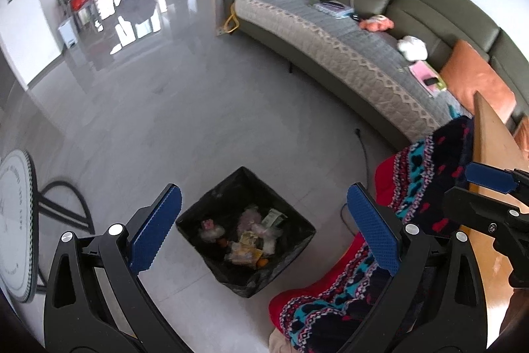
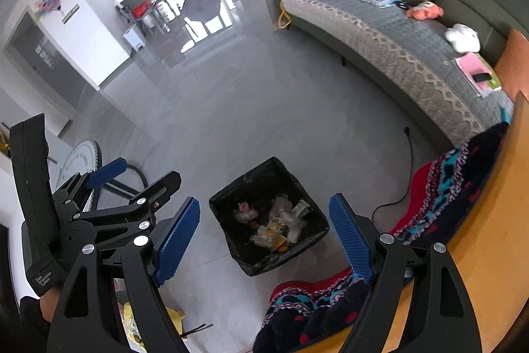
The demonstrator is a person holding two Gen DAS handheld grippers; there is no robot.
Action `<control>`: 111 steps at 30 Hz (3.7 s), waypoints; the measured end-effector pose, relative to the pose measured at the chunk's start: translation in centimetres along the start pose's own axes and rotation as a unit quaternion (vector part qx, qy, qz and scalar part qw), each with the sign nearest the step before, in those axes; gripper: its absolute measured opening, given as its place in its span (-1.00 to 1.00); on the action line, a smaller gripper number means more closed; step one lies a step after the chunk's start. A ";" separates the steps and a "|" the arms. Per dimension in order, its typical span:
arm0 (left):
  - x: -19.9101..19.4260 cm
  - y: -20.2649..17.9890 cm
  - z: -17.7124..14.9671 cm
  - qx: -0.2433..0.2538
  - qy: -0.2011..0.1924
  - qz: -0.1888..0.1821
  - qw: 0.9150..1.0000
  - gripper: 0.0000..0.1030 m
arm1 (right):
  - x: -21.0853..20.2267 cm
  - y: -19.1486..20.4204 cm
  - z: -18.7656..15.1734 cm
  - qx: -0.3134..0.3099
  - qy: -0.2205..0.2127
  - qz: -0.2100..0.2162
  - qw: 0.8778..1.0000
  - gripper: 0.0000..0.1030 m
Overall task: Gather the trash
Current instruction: 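Move both open tools back over the table, then grasp the red paddle with the right tool, then grasp the white tissue with the left tool while the right tool holds the red paddle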
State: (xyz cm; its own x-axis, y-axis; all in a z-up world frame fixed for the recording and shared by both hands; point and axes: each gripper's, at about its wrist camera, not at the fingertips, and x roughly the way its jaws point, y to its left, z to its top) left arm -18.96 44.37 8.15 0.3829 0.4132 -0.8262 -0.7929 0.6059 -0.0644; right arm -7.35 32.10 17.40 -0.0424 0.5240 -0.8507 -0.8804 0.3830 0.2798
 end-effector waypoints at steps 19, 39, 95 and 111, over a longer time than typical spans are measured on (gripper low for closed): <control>-2.4 -16.3 -1.5 0.110 -0.011 -0.103 0.988 0.88 | -10.1 -13.6 -8.4 0.122 -0.047 -0.087 0.987 0.68; -4.6 -34.3 -6.9 0.258 0.010 -0.205 0.944 0.88 | -19.6 -27.3 -21.4 0.283 -0.079 -0.183 0.938 0.69; 0.2 -44.2 -11.4 0.341 0.100 -0.230 0.906 0.88 | -22.5 -42.4 -36.1 0.464 -0.035 -0.250 0.849 0.50; 1.0 -47.7 -11.0 0.362 0.092 -0.228 0.899 0.88 | -24.1 -44.3 -35.4 0.472 -0.087 -0.255 0.839 0.45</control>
State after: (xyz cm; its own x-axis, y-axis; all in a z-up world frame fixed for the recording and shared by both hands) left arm 14.05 8.35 4.27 0.4530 -0.0696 -0.8888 -0.0313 0.9951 -0.0939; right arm 15.95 -24.40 9.82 0.3675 0.1806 -0.9123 0.0071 0.9804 0.1970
